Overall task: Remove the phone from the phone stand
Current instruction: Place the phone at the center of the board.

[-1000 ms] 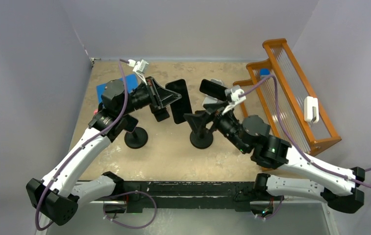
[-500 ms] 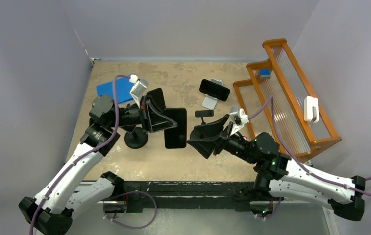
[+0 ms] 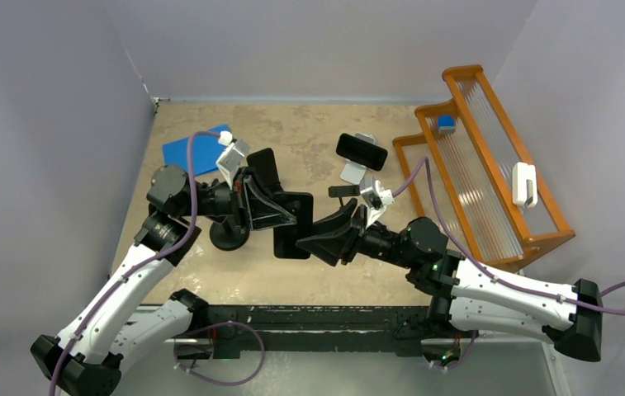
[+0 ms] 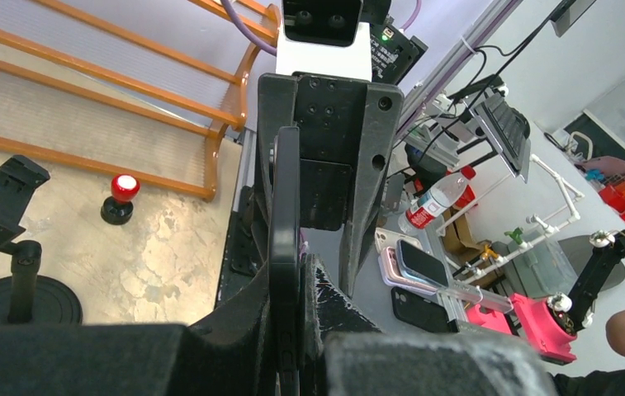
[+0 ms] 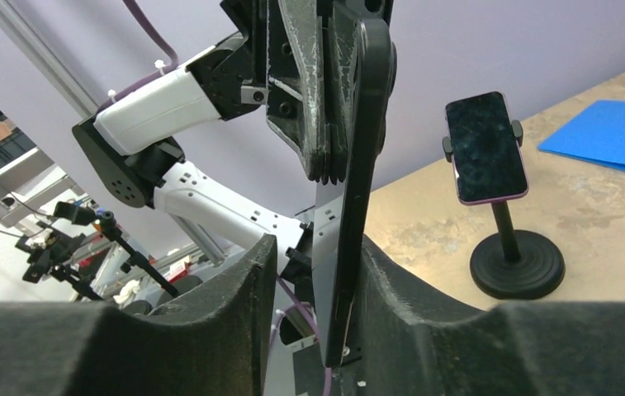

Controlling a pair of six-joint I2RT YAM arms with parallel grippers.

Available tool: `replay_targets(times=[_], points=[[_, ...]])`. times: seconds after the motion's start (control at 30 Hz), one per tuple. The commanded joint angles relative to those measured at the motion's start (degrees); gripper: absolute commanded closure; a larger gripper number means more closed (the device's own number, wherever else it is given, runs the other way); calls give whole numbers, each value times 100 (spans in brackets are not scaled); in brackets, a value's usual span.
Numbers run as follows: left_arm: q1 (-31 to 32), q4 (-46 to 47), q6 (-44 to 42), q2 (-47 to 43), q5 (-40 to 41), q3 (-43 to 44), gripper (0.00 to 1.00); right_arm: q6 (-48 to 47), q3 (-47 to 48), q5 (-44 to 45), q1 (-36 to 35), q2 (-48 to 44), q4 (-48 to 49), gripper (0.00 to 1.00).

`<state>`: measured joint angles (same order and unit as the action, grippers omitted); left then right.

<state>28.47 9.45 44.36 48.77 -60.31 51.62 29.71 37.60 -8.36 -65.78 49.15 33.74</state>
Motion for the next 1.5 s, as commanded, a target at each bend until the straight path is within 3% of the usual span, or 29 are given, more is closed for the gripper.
replay_targets(times=[0.0, 0.2, 0.33, 0.5, 0.63, 0.73, 0.8, 1.13, 1.47], points=[[-26, 419, -35, -156, -61, -35, 100, 131, 289, -157, -22, 50, 600, 63], [-26, 313, -116, -197, -38, -20, 100, 145, 302, -123, -22, 130, 677, 80], [-26, 202, -226, -178, 2, -47, 100, 132, 312, -90, -21, 119, 644, 100], [-26, 64, -379, -217, 147, -98, 97, 127, 345, -34, -23, 80, 499, 100], [-26, -383, -655, -308, 562, -43, 56, 63, 336, 158, -23, -9, 236, 100], [-26, -843, -827, -422, 1089, 21, 36, 44, 274, 328, -23, -104, -33, 100], [-26, -1217, -955, -528, 1520, 59, 30, 86, 209, 439, -23, -153, -198, 100], [-26, -1955, -1730, -1478, 5085, -411, 24, 851, -54, 1039, -22, 387, -1088, 100], [-26, -1911, -2106, -1934, 6308, -1089, 25, 1848, -19, 1190, -56, 1527, -868, 100]])
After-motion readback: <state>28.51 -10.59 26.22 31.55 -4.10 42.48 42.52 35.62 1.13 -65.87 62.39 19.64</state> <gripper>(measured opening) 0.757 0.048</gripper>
